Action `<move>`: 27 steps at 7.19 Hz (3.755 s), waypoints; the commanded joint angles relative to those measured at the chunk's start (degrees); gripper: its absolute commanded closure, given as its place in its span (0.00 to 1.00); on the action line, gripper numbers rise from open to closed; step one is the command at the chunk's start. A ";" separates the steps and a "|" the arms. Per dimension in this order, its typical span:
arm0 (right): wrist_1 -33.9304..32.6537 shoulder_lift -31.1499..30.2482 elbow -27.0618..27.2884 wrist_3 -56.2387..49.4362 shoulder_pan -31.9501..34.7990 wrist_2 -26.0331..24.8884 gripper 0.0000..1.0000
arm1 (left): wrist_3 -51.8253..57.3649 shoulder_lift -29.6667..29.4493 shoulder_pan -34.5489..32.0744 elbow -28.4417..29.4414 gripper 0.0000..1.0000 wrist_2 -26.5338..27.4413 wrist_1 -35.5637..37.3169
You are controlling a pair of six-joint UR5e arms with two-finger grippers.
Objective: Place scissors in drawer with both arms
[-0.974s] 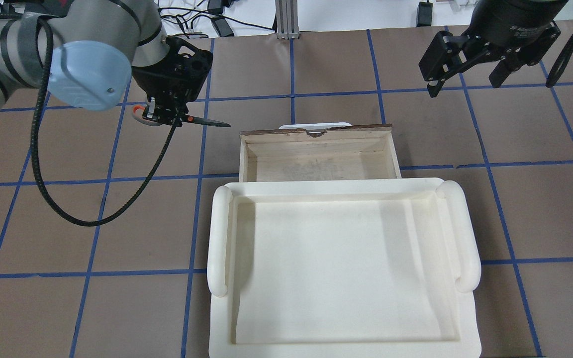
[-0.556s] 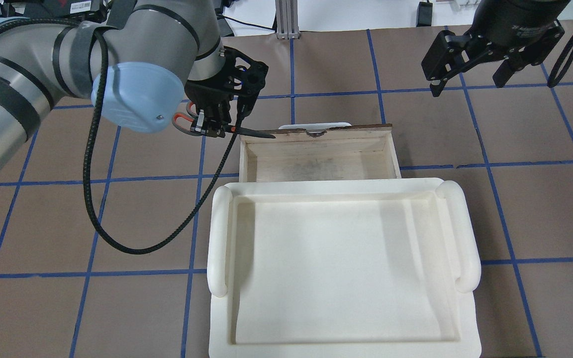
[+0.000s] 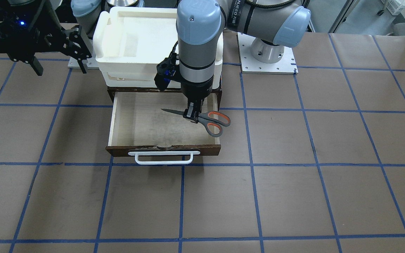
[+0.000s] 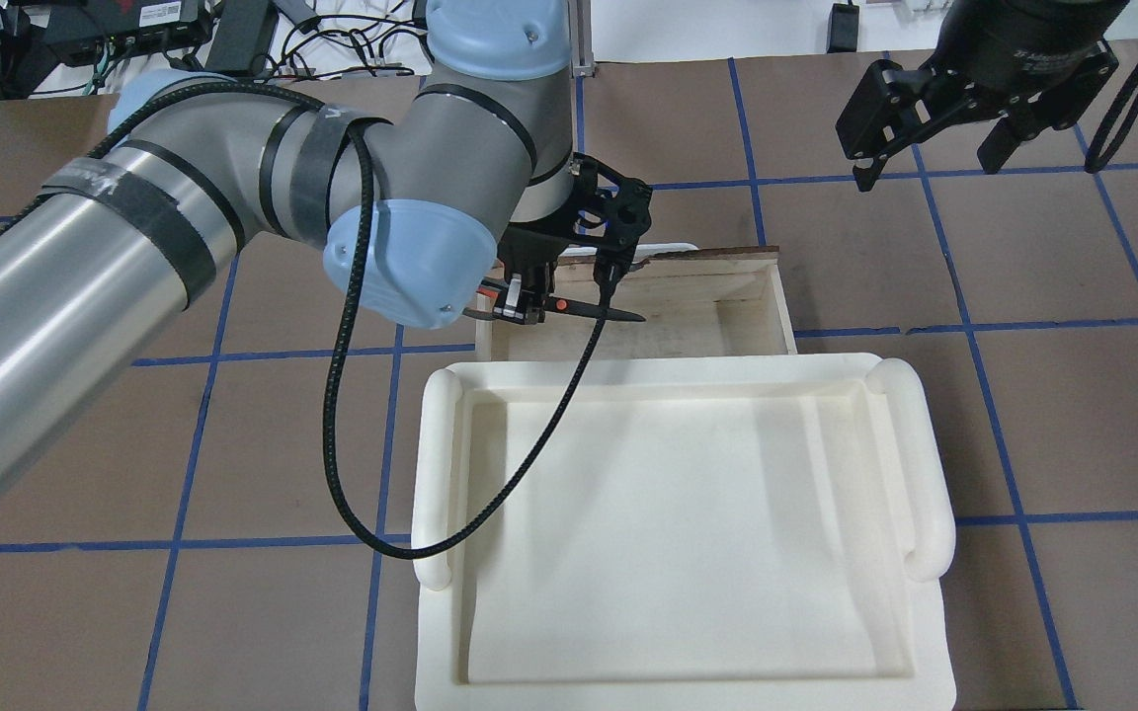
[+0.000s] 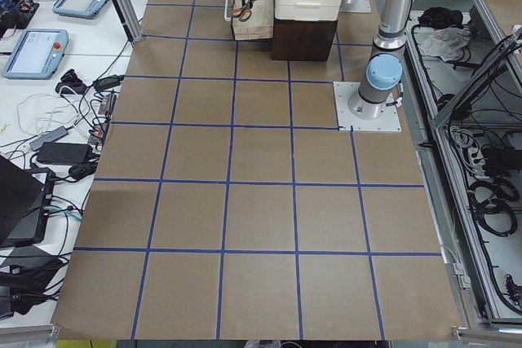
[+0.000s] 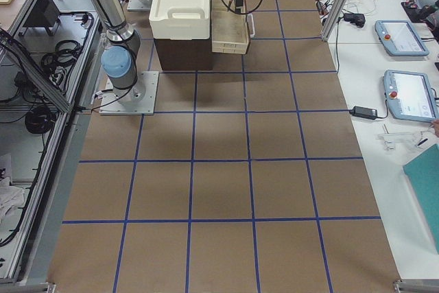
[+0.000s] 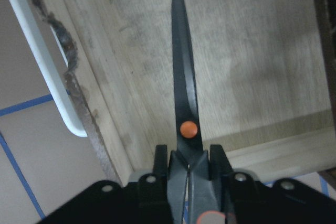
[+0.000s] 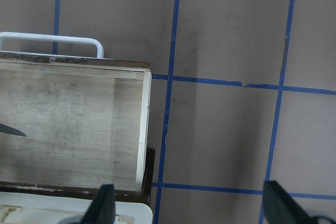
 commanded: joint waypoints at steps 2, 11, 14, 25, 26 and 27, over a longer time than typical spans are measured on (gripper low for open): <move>0.30 0.22 0.01 -0.09 -0.02 -0.11 0.00 | -1.09 -3.20 -3.17 -0.30 1.00 -2.78 3.88; -0.14 0.31 0.01 -0.18 0.07 0.33 0.00 | -10.19 -3.39 -3.70 -1.18 0.52 -1.65 3.01; -0.14 0.31 0.01 -0.26 0.07 0.33 0.00 | -20.18 -0.85 -3.00 0.13 0.51 -1.29 3.53; -0.40 0.39 0.10 -0.97 0.07 0.33 0.00 | -83.27 11.19 22.74 1.02 0.00 -0.67 -6.89; -0.23 0.39 0.10 -0.62 0.07 0.33 0.00 | -83.27 11.72 23.36 1.02 0.00 -0.94 -7.45; -0.14 0.31 0.10 -0.09 0.07 0.33 0.00 | -83.27 11.99 25.54 0.76 0.00 -0.68 -7.89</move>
